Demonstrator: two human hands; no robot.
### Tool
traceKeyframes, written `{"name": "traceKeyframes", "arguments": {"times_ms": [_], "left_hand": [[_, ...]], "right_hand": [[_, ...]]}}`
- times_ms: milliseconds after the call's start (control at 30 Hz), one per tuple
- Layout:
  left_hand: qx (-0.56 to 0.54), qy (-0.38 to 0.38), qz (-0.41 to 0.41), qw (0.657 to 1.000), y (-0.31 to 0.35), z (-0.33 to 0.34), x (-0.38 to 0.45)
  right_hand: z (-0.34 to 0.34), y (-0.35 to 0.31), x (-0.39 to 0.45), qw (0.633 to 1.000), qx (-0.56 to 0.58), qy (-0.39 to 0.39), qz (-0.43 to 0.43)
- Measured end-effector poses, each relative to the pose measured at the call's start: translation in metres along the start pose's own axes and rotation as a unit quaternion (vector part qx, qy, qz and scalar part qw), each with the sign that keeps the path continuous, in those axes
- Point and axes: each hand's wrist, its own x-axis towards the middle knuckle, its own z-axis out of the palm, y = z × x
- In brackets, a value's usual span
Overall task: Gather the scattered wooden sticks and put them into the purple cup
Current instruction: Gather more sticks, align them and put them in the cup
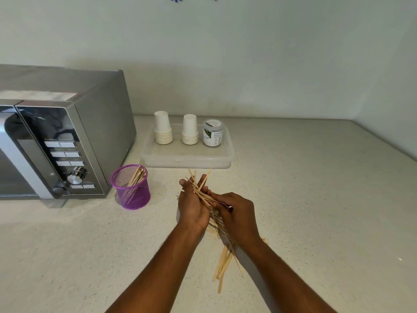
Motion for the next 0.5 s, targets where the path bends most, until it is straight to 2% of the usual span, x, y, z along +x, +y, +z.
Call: {"name": "traceKeyframes", "arguments": {"times_ms": [133,300,400,500], "left_hand": [[0.035,0.000,0.011,0.999,0.000,0.002,-0.003],[0.062,0.011,0.023,0.998,0.002,0.000,-0.001],[0.046,0.016,0.024,0.999,0.004,0.000,0.001],[0.025,0.009,0.018,0.999,0.002,0.003,-0.002]], "right_hand": [[0.005,-0.011,-0.003,0.996,0.055,0.016,0.069],[0.006,-0.024,-0.005,0.971,0.157,-0.008,0.178],[0.007,-0.026,-0.009,0.974,0.154,-0.012,0.164],[0.009,-0.028,-0.016,0.985,0.107,0.026,0.133]]}}
